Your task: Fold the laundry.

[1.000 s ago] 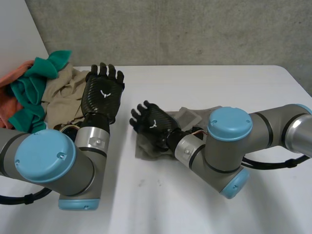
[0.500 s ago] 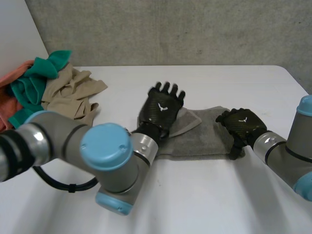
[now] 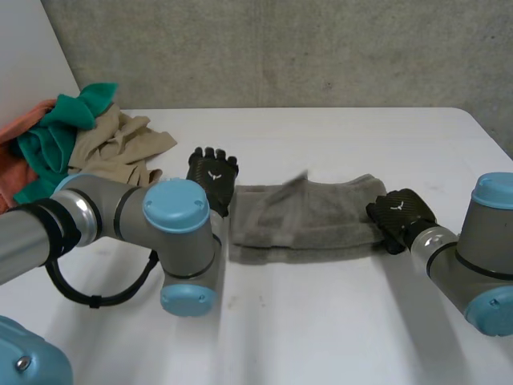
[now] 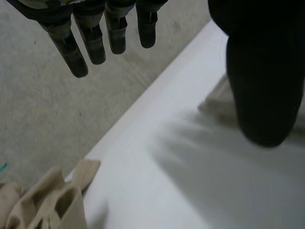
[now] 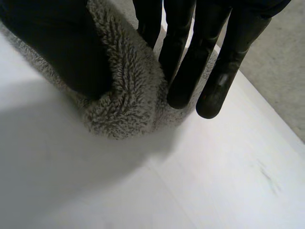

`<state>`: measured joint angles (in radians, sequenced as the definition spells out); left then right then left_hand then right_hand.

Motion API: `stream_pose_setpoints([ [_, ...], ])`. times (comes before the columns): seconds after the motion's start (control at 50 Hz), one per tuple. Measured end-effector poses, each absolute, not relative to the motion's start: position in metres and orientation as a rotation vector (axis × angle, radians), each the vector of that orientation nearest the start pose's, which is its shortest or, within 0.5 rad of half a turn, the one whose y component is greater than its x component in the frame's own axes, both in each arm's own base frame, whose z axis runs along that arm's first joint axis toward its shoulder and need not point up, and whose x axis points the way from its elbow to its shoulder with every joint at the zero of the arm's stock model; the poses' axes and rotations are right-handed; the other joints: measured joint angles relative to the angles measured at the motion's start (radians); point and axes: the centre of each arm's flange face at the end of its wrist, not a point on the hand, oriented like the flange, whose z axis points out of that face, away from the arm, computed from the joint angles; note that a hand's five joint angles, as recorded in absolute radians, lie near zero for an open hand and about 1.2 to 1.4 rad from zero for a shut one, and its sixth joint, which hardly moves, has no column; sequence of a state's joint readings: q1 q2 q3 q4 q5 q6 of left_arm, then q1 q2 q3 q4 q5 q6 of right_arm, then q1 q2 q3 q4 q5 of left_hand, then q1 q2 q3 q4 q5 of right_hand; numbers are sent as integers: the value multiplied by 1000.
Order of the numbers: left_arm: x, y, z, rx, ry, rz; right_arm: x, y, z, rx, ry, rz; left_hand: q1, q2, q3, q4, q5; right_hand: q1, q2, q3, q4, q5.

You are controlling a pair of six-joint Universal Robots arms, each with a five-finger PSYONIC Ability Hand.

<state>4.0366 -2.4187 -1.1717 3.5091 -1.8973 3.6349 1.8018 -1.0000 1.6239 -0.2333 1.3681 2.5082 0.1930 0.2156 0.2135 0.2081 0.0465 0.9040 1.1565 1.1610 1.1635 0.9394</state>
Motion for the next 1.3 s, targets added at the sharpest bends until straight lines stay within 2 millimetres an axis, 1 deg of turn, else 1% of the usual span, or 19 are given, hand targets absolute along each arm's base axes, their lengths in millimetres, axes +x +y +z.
stream_pose_setpoints([
  [0.14, -363, -256, 138, 998, 2065, -2018, 223, -315, 126, -1456, 2354, -1874, -1, 0, 0, 0, 0, 20, 6, 20, 24, 22],
  [0.18, -363, -256, 138, 998, 2065, -2018, 223, -315, 126, -1456, 2354, -1874, -1, 0, 0, 0, 0, 20, 6, 20, 24, 22],
  [0.22, -362, -244, 153, 992, 2079, -2056, 222, -318, 137, -1617, 2337, -1944, -1, 0, 0, 0, 0, 24, 6, 20, 24, 22],
  [0.34, -359, -235, 178, 950, 2079, -2133, 234, -316, 157, -1847, 2224, -2061, -3, 0, 0, 0, 0, 43, 6, 20, 25, 22],
  [0.42, -356, -234, 188, 930, 2071, -2159, 256, -309, 169, -1940, 2066, -2137, -3, 0, 0, 0, 0, 43, 6, 20, 25, 22],
  [0.5, -348, -234, 195, 905, 2069, -2160, 303, -284, 177, -2051, 1727, -2173, -3, 0, 0, 0, 0, 44, 6, 20, 25, 33],
  [0.62, -331, -240, 192, 869, 2085, -2113, 355, -231, 152, -2173, 1296, -2009, -3, 0, 0, 0, 0, 49, 6, 24, 27, 42],
  [0.68, -327, -241, 189, 862, 2093, -2099, 364, -217, 142, -2187, 1235, -1946, -3, 0, 0, 0, 0, -343, -425, -397, -375, -344],
  [0.7, -327, -241, 189, 862, 2093, -2099, 364, -217, 142, -2187, 1235, -1946, -3, 0, 0, 0, 0, -343, -425, -397, -375, -344],
  [0.74, -327, -244, 190, 852, 2091, -2107, 365, -214, 140, -2140, 1290, -1925, -3, 0, 0, 0, 0, -692, -890, -878, -877, -814],
  [0.78, -329, -246, 193, 841, 2079, -2132, 363, -219, 145, -2064, 1373, -1930, -3, 0, 0, 0, 0, -703, -931, -930, -923, -856],
  [0.88, -342, -255, 211, 816, 2025, -2252, 344, -242, 178, -1642, 1658, -1954, -3, 0, 0, 0, 0, -703, -938, -947, -932, -878],
  [0.92, -349, -259, 219, 816, 2001, -2312, 330, -256, 199, -1363, 1767, -1946, -3, 0, 0, 0, 0, -703, -938, -947, -932, -878],
  [0.94, -358, -261, 225, 835, 1984, -2375, 316, -267, 215, -1132, 1830, -1927, -1, 0, 0, 0, 0, -703, -938, -947, -932, -878],
  [0.98, -363, -261, 227, 851, 1977, -2405, 310, -272, 222, -1038, 1852, -1912, 0, 0, 0, 0, 0, -703, -938, -947, -932, -878],
  [1.02, -385, -258, 229, 951, 1973, -2498, 286, -290, 237, -765, 1917, -1848, 1, 2, 2, 2, 3, -703, -938, -947, -932, -878],
  [1.12, -406, -253, 219, 1073, 2007, -2522, 267, -306, 236, -627, 1990, -1760, 1, 2, 2, 2, 4, -703, -938, -947, -932, -878],
  [1.18, -418, -250, 194, 1159, 2098, -2429, 263, -318, 219, -636, 2074, -1656, 47, 27, 26, 33, 22, -703, -938, -947, -932, -878],
  [1.3, -411, -252, 162, 1128, 2205, -2203, 270, -332, 181, -736, 2183, -1492, 58, 31, 32, 41, 31, -703, -938, -947, -932, -878],
])
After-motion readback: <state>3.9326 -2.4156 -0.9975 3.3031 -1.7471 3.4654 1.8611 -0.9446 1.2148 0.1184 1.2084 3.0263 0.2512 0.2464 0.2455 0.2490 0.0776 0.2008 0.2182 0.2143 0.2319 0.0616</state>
